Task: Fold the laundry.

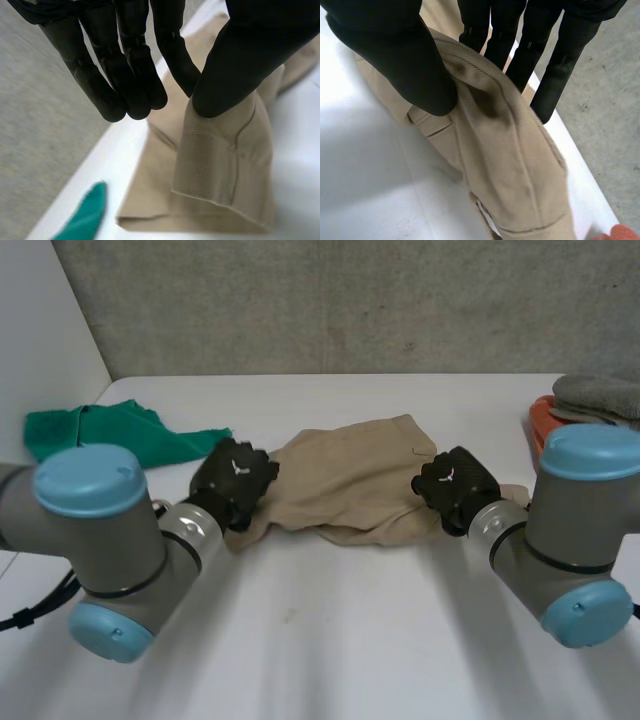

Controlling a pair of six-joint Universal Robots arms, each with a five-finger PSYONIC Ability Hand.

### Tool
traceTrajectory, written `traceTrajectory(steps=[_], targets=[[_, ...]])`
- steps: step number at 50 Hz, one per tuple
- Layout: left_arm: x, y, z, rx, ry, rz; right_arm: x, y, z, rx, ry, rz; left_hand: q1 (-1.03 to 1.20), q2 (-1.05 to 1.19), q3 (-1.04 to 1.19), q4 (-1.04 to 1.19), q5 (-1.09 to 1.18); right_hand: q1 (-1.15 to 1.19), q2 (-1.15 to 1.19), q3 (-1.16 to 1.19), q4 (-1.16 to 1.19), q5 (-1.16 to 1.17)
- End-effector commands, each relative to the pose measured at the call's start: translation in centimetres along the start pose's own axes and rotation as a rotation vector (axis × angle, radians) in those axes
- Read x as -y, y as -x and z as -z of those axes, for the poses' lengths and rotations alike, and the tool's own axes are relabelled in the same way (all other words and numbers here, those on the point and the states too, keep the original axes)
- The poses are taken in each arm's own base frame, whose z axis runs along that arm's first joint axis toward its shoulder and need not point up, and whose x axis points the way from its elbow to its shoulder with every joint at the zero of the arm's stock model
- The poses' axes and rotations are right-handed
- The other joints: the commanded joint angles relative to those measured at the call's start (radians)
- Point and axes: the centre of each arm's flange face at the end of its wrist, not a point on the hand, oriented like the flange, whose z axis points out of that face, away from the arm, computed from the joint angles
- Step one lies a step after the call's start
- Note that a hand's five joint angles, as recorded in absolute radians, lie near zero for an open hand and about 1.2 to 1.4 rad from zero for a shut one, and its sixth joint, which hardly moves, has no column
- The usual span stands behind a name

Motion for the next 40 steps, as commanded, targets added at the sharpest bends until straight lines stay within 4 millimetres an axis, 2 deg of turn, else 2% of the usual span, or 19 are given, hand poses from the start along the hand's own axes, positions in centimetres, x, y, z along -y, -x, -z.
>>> traceTrajectory(steps=[1,4,5,8,9,12,16,17,21,23,24,26,27,28,31,35,36,39,40], targets=[[7.9,5.4,3.8,0.151,-0.192,0.014,6.6,-4.6,4.7,-0.057,-0.123,0.024,0.235,0.201,0.21,0.197,0.235,0.311,0.229,0.214,0.202,0.26],[10.4,7.9,4.1,0.233,-0.293,0.029,8.6,-5.6,5.3,-0.064,-0.196,-0.029,0.235,0.201,0.21,0.197,0.235,0.311,0.229,0.214,0.202,0.26],[11.2,9.1,3.5,0.269,-0.335,0.046,9.7,-5.8,5.5,-0.053,-0.236,-0.07,0.235,0.201,0.21,0.197,0.235,0.311,0.229,0.214,0.202,0.26],[11.7,10.4,2.0,0.303,-0.369,0.055,10.6,-5.4,5.2,-0.01,-0.266,-0.125,0.235,0.201,0.21,0.197,0.235,0.311,0.229,0.214,0.202,0.26],[11.2,10.7,0.5,0.308,-0.355,0.054,10.7,-4.8,4.5,0.021,-0.266,-0.162,0.235,0.201,0.21,0.197,0.235,0.311,0.229,0.214,0.202,0.26],[10.0,11.0,-1.8,0.316,-0.309,0.042,11.1,-3.1,3.4,0.071,-0.275,-0.194,0.235,0.201,0.21,0.197,0.235,0.311,0.229,0.214,0.202,0.26],[6.7,11.5,-6.1,0.359,-0.189,0.025,10.2,-0.4,0.6,0.123,-0.238,-0.248,0.235,0.201,0.21,0.197,0.235,0.311,0.229,0.214,0.202,0.26],[6.1,11.5,-6.6,0.371,-0.17,0.026,9.4,0.5,-0.8,0.117,-0.211,-0.265,0.235,0.201,0.21,0.197,0.235,0.311,0.229,0.214,0.202,0.26],[4.5,11.8,-7.9,0.43,-0.101,0.046,7.3,2.5,-3.5,0.083,-0.129,-0.296,0.212,0.178,0.187,0.174,0.212,0.302,0.22,0.204,0.193,0.251],[4.6,11.9,-7.7,0.446,-0.089,0.058,6.9,3.4,-3.9,0.086,-0.1,-0.3,-0.127,-0.161,-0.152,-0.165,-0.127,-0.174,-0.256,-0.272,-0.283,-0.225],[4.8,11.8,-7.2,0.455,-0.082,0.072,6.6,4.1,-3.8,0.103,-0.074,-0.296,-0.53,-0.564,-0.554,-0.568,-0.53,-0.587,-0.668,-0.684,-0.696,-0.638],[5.1,11.6,-6.5,0.461,-0.076,0.083,6.6,4.5,-3.4,0.115,-0.065,-0.292,-0.916,-0.95,-0.941,-0.955,-0.917,-0.763,-0.845,-0.861,-0.872,-0.815],[5.5,11.5,-6.1,0.46,-0.081,0.085,6.7,4.7,-3.2,0.121,-0.065,-0.289,-0.986,-1.021,-1.011,-1.025,-0.987,-0.819,-0.901,-0.917,-0.928,-0.87],[6.2,11.2,-5.2,0.458,-0.088,0.089,7.1,4.2,-2.8,0.119,-0.081,-0.295,-0.986,-1.021,-1.011,-1.025,-0.987,-0.911,-0.993,-1.008,-1.02,-0.962],[7.5,11.0,-3.4,0.457,-0.103,0.09,7.6,2.9,-2.1,0.103,-0.105,-0.304,-0.986,-1.021,-1.011,-1.025,-0.987,-0.911,-0.993,-1.008,-1.02,-0.962],[9.1,10.3,0.3,0.437,-0.115,0.098,8.3,-0.1,-0.7,0.059,-0.135,-0.318,-0.986,-1.021,-1.011,-1.025,-0.987,-0.911,-0.993,-1.008,-1.02,-0.962],[9.5,9.8,1.9,0.421,-0.112,0.1,8.2,-1.1,-0.3,0.046,-0.14,-0.321,-0.986,-1.021,-1.011,-1.025,-0.987,-0.911,-0.993,-1.008,-1.02,-0.962],[9.8,8.4,4.3,0.37,-0.098,0.108,8.0,-2.4,0.3,0.035,-0.139,-0.323,-0.974,-1.008,-0.999,-1.013,-0.975,-0.911,-0.993,-1.008,-1.02,-0.962],[9.8,7.2,5.8,0.324,-0.081,0.114,7.7,-3.0,0.4,0.033,-0.131,-0.317,-0.933,-0.967,-0.958,-0.972,-0.934,-0.911,-0.993,-1.008,-1.02,-0.962]])
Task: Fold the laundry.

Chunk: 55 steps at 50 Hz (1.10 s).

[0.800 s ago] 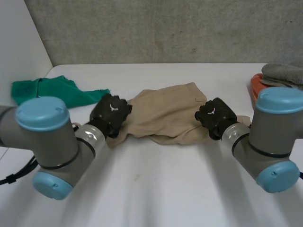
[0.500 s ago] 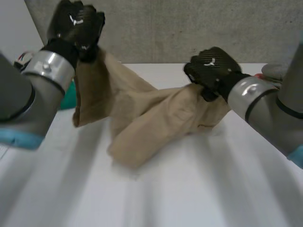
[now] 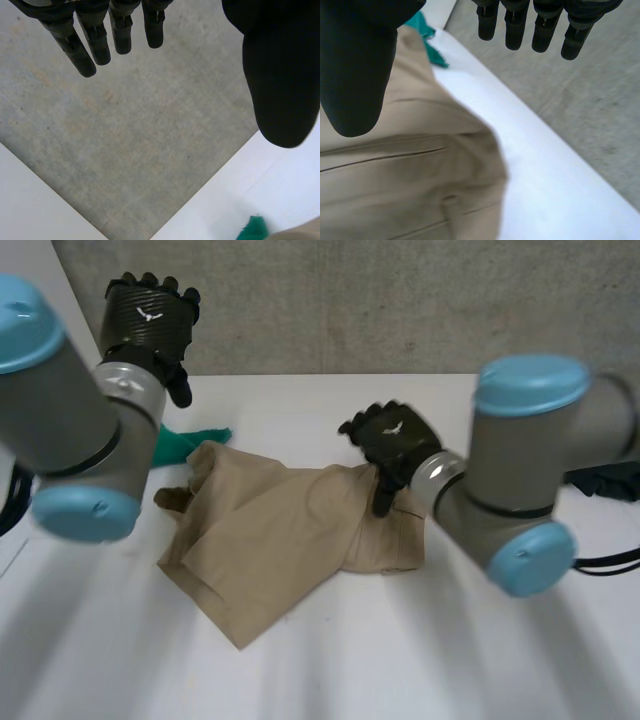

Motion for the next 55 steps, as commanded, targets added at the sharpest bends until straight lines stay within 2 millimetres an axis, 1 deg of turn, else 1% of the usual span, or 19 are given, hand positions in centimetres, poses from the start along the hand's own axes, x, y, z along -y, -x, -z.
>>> traceTrajectory(steps=[1,5,8,11,15,16,22,29,33,36,38,39,41,43,45,50,51,54,55], targets=[[1.9,-0.5,8.2,-0.141,0.04,0.019,0.9,-4.0,2.0,-0.041,-0.007,0.003,0.053,0.038,0.039,0.043,0.02,-0.051,-0.035,-0.035,-0.033,-0.048],[1.2,-2.3,12.4,-0.277,0.118,0.056,-0.3,-5.1,1.6,-0.039,0.053,0.046,0.106,0.091,0.092,0.096,0.073,-0.051,-0.035,-0.035,-0.033,-0.048],[-0.3,-4.2,14.5,-0.364,0.214,0.113,-1.6,-5.3,0.8,-0.023,0.098,0.088,0.068,0.053,0.054,0.058,0.035,-0.051,-0.035,-0.035,-0.033,-0.048],[-1.7,-5.5,15.2,-0.398,0.284,0.155,-2.4,-5.3,-0.1,-0.017,0.113,0.109,0.026,0.012,0.012,0.016,-0.006,-0.039,-0.023,-0.024,-0.021,-0.036],[-4.6,-7.1,14.6,-0.373,0.405,0.2,-3.9,-5.0,-2.2,-0.012,0.113,0.117,0.024,0.009,0.009,0.014,-0.009,-0.01,0.006,0.006,0.008,-0.007],[-5.1,-7.4,14.3,-0.368,0.417,0.202,-4.5,-5.1,-3.1,-0.014,0.103,0.115,0.024,0.009,0.009,0.014,-0.009,0.01,0.027,0.026,0.029,0.013],[-7.8,-9.7,12.0,-0.365,0.426,0.2,-6.3,-4.5,-5.8,0.011,0.069,0.043,0.085,0.07,0.071,0.075,0.052,0.016,0.033,0.032,0.035,0.02],[-10.0,-11.3,11.5,-0.375,0.483,0.15,-7.4,-4.0,-7.5,0.03,0.06,-0.03,0.197,0.182,0.182,0.187,0.164,0.169,0.185,0.185,0.187,0.172],[-11.2,-11.9,11.3,-0.362,0.509,0.118,-7.8,-3.6,-7.7,0.041,0.064,-0.049,0.249,0.235,0.235,0.239,0.217,0.38,0.396,0.396,0.398,0.383],[-11.8,-12.1,11.0,-0.346,0.513,0.098,-7.8,-3.4,-7.8,0.045,0.061,-0.052,0.381,0.367,0.367,0.371,0.348,0.594,0.611,0.61,0.612,0.597],[-12.1,-12.0,10.5,-0.317,0.509,0.089,-7.9,-3.3,-7.8,0.045,0.061,-0.058,0.569,0.554,0.555,0.559,0.536,0.762,0.778,0.778,0.78,0.765],[-12.2,-11.8,10.1,-0.294,0.502,0.086,-7.9,-3.4,-7.8,0.044,0.061,-0.062,0.732,0.718,0.718,0.722,0.7,0.919,0.935,0.935,0.937,0.922],[-12.1,-11.5,9.8,-0.268,0.491,0.084,-7.8,-3.5,-7.7,0.043,0.06,-0.064,0.941,0.927,0.927,0.931,0.908,1.151,1.168,1.167,1.17,1.154],[-11.7,-11.0,9.3,-0.238,0.471,0.08,-7.4,-3.8,-7.5,0.04,0.055,-0.06,1.144,1.129,1.13,1.134,1.111,1.171,1.187,1.186,1.189,1.174],[-10.6,-10.1,8.7,-0.215,0.442,0.078,-6.8,-4.3,-7.2,0.03,0.047,-0.051,1.203,1.189,1.189,1.193,1.171,1.171,1.187,1.186,1.189,1.174],[-5.7,-6.8,8.4,-0.193,0.328,0.104,-4.1,-5.8,-5.1,0.021,0.023,0.017,1.203,1.189,1.189,1.193,1.171,1.171,1.187,1.186,1.189,1.174],[-3.9,-5.7,8.6,-0.193,0.29,0.117,-3.0,-6.1,-4.1,0.02,0.02,0.063,1.203,1.189,1.189,1.193,1.171,1.171,1.187,1.186,1.189,1.174],[-1.1,-4.0,9.0,-0.205,0.235,0.131,-1.1,-6.7,-2.3,0.009,0.016,0.156,1.203,1.189,1.189,1.193,1.171,1.171,1.187,1.186,1.189,1.174],[0.7,-2.7,9.3,-0.205,0.204,0.146,0.3,-7.4,-1.0,-0.011,0.004,0.215,1.203,1.189,1.189,1.193,1.171,1.171,1.187,1.186,1.189,1.174]])
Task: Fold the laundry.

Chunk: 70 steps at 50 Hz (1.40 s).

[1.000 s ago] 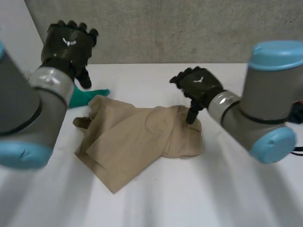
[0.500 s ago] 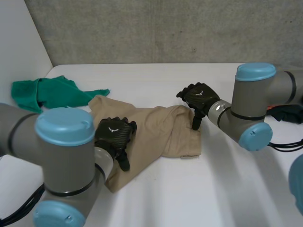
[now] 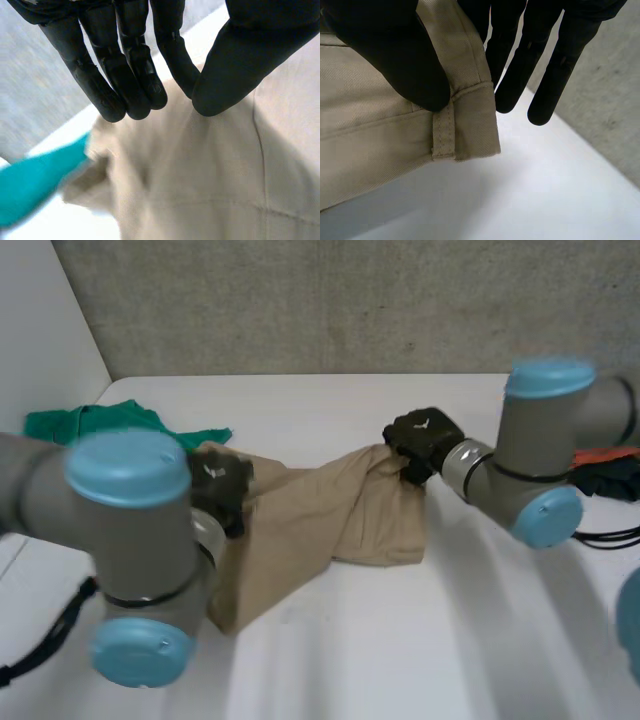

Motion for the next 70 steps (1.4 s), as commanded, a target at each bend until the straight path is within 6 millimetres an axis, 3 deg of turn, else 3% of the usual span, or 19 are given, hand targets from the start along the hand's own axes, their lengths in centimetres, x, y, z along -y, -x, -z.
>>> traceTrajectory(steps=[1,5,8,11,15,19,25,29,33,36,37,39,44,52,70], targets=[[7.5,4.2,4.7,-0.023,-0.165,0.037,5.4,-2.3,5.4,-0.05,-0.031,0.23,0.24,0.202,0.215,0.202,0.23,0.304,0.229,0.214,0.202,0.26],[10.1,6.1,6.4,-0.048,-0.214,0.038,8.3,-3.3,8.5,-0.1,-0.076,0.271,0.24,0.202,0.215,0.202,0.23,0.304,0.229,0.214,0.202,0.26],[10.1,6.6,5.8,-0.065,-0.176,0.033,8.2,-2.8,9.8,-0.077,-0.043,0.27,0.24,0.202,0.215,0.202,0.23,0.304,0.229,0.214,0.202,0.26],[9.0,7.1,4.2,-0.061,-0.105,0.022,7.2,-1.9,10.8,-0.019,0.031,0.293,0.24,0.202,0.215,0.202,0.23,0.304,0.229,0.214,0.202,0.26],[6.5,6.0,1.7,-0.105,0.024,-0.02,5.7,-0.5,11.4,0.063,0.1,0.375,0.24,0.202,0.215,0.202,0.23,0.304,0.229,0.214,0.202,0.26],[4.1,4.7,-1.3,-0.136,0.118,-0.038,4.5,0.8,10.3,0.098,0.119,0.427,0.24,0.202,0.215,0.202,0.23,0.304,0.229,0.214,0.202,0.26],[2.8,4.0,-4.4,-0.139,0.152,-0.016,2.4,1.7,7.7,0.085,0.146,0.379,0.24,0.202,0.215,0.202,0.23,0.304,0.229,0.214,0.202,0.26],[3.6,4.2,-3.3,-0.142,0.174,0.038,1.4,2.1,6.5,0.051,0.174,0.352,-0.005,-0.043,-0.03,-0.043,-0.015,0.304,0.229,0.214,0.202,0.26],[4.5,4.1,0.1,-0.163,0.201,0.153,0.9,2.0,5.9,0.018,0.18,0.341,-0.355,-0.393,-0.379,-0.393,-0.365,0.304,0.229,0.214,0.202,0.26],[4.7,3.7,2.5,-0.183,0.203,0.185,0.9,2.1,5.6,0.001,0.167,0.332,-0.449,-0.488,-0.474,-0.487,-0.46,0.304,0.229,0.214,0.202,0.26],[4.3,3.0,4.1,-0.208,0.213,0.182,0.9,2.2,5.5,-0.006,0.161,0.327,-0.461,-0.499,-0.486,-0.499,-0.471,0.304,0.229,0.214,0.202,0.26],[3.8,2.3,5.5,-0.234,0.216,0.165,0.8,2.1,5.4,-0.012,0.157,0.322,-0.493,-0.532,-0.518,-0.531,-0.504,0.304,0.229,0.214,0.202,0.26],[0.3,-0.2,7.1,-0.29,0.255,0.059,0.8,2.1,5.2,-0.025,0.149,0.313,-0.693,-0.731,-0.717,-0.731,-0.703,0.304,0.229,0.214,0.202,0.26],[-4.0,-1.8,5.3,-0.208,0.3,-0.052,0.7,2.3,5.3,-0.022,0.152,0.298,-0.746,-0.784,-0.771,-0.784,-0.756,0.304,0.229,0.214,0.202,0.26],[-5.6,-3.6,1.6,-0.164,0.213,-0.15,0.1,2.6,5.6,-0.019,0.162,0.296,-0.746,-0.784,-0.771,-0.784,-0.756,0.304,0.229,0.214,0.202,0.26]])
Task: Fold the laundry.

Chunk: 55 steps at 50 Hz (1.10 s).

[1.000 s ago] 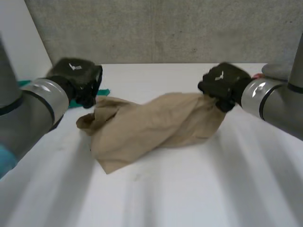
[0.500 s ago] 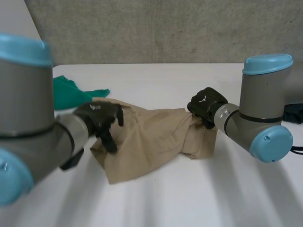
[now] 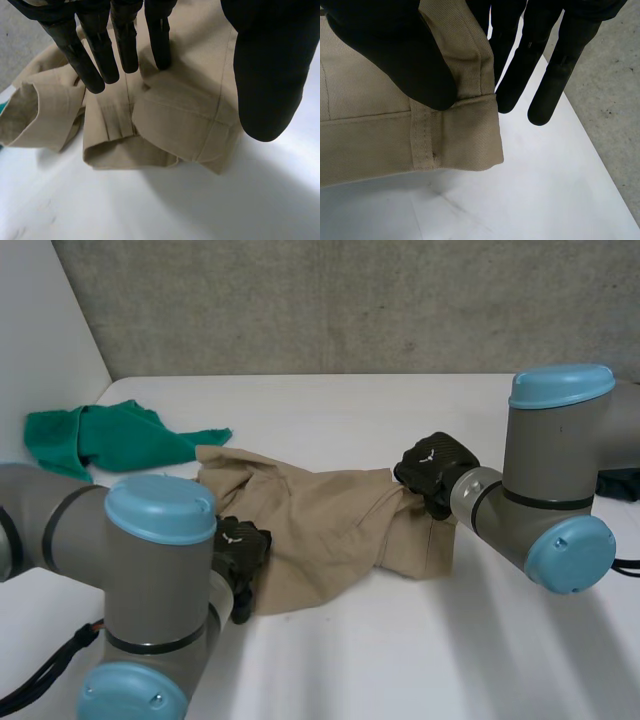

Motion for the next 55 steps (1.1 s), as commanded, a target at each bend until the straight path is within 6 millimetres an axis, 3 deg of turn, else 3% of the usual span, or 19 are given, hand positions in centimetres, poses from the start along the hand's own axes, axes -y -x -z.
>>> traceTrajectory(steps=[1,5,9,10,14,22,26,29,33,38,42,43,44,45,46,49,50,53,55], targets=[[-0.6,-0.8,-1.5,-0.006,0.001,-0.045,-0.3,-0.1,-0.1,-0.008,-0.001,0.003,0.001,0.009,0.011,0.016,0.022,0.292,0.229,0.21,0.201,0.22],[-0.7,-0.8,-2.1,-0.003,0.006,-0.047,-0.4,-0.2,-0.2,-0.01,0.003,0.001,0.022,0.029,0.031,0.037,0.043,0.292,0.229,0.21,0.201,0.22],[-0.5,-0.6,-2.3,0.005,-0.002,-0.041,-0.5,-0.1,-0.3,-0.009,0.004,0.001,0.206,0.214,0.216,0.221,0.227,0.292,0.229,0.21,0.201,0.22],[-0.4,-0.6,-2.4,0.01,-0.008,-0.042,-0.6,-0.1,-0.4,-0.009,0.004,-0.001,0.462,0.47,0.472,0.478,0.483,0.292,0.229,0.21,0.201,0.22],[0.0,-0.1,-2.8,0.055,-0.039,-0.052,-0.4,-0.2,-0.3,-0.013,-0.001,-0.003,0.986,0.994,0.996,1.002,1.007,0.292,0.229,0.21,0.201,0.22],[2.1,2.3,-1.7,0.15,-0.121,-0.025,-0.3,-0.5,1.3,-0.001,0.025,0.005,0.987,0.995,0.997,1.003,1.008,0.292,0.229,0.21,0.201,0.22],[4.2,3.8,0.0,0.108,-0.191,-0.028,-1.0,-0.8,3.8,0.07,0.115,0.081,0.987,0.995,0.997,1.003,1.008,0.292,0.229,0.21,0.201,0.22],[4.2,4.1,0.3,0.053,-0.164,-0.074,-1.8,-0.3,5.2,0.155,0.177,0.164,0.987,0.995,0.997,1.003,1.008,0.292,0.229,0.21,0.201,0.22],[4.0,5.2,-0.7,-0.021,-0.078,-0.146,-2.2,0.4,6.1,0.233,0.186,0.305,0.987,0.995,0.997,1.003,1.008,0.292,0.229,0.21,0.201,0.22],[5.7,7.1,-3.4,0.026,-0.061,-0.143,-1.0,0.5,3.7,0.149,0.104,0.328,0.987,0.995,0.997,1.003,1.008,0.292,0.229,0.21,0.201,0.22],[10.8,10.4,-4.5,0.163,-0.202,-0.119,1.9,-2.3,1.2,-0.061,0.003,0.341,0.987,0.995,0.997,1.003,1.008,0.292,0.229,0.21,0.201,0.22],[13.9,12.2,-3.9,0.235,-0.314,-0.104,4.0,-4.6,0.3,-0.2,-0.068,0.334,0.987,0.995,0.997,1.003,1.008,0.292,0.229,0.21,0.201,0.22],[15.6,13.4,-3.4,0.276,-0.382,-0.093,5.2,-5.9,0.1,-0.277,-0.108,0.324,0.987,0.995,0.997,1.003,1.008,0.292,0.229,0.21,0.201,0.22],[17.4,14.4,-2.8,0.319,-0.457,-0.081,6.5,-7.4,-0.1,-0.363,-0.156,0.305,0.987,0.995,0.997,1.003,1.008,0.292,0.229,0.21,0.201,0.22],[20.7,16.6,-1.2,0.405,-0.62,-0.051,8.9,-9.8,0.2,-0.504,-0.256,0.27,0.987,0.995,0.997,1.003,1.008,0.292,0.229,0.21,0.201,0.22],[25.0,19.7,1.8,0.527,-0.867,0.004,12.0,-13.1,1.0,-0.691,-0.424,0.21,0.987,0.995,0.997,1.003,1.008,0.292,0.229,0.21,0.201,0.22],[27.1,21.3,3.7,0.586,-1.02,0.046,13.5,-14.7,1.8,-0.785,-0.544,0.18,0.987,0.995,0.997,1.003,1.008,0.292,0.229,0.21,0.201,0.22],[28.9,22.7,5.6,0.633,-1.194,0.091,15.5,-16.5,3.3,-0.895,-0.718,0.159,0.987,0.995,0.997,1.003,1.008,0.292,0.229,0.21,0.201,0.22],[29.6,23.0,6.1,0.642,-1.28,0.1,16.2,-16.7,4.0,-0.932,-0.819,0.166,0.987,0.995,0.997,1.003,1.008,0.292,0.229,0.21,0.201,0.22]])
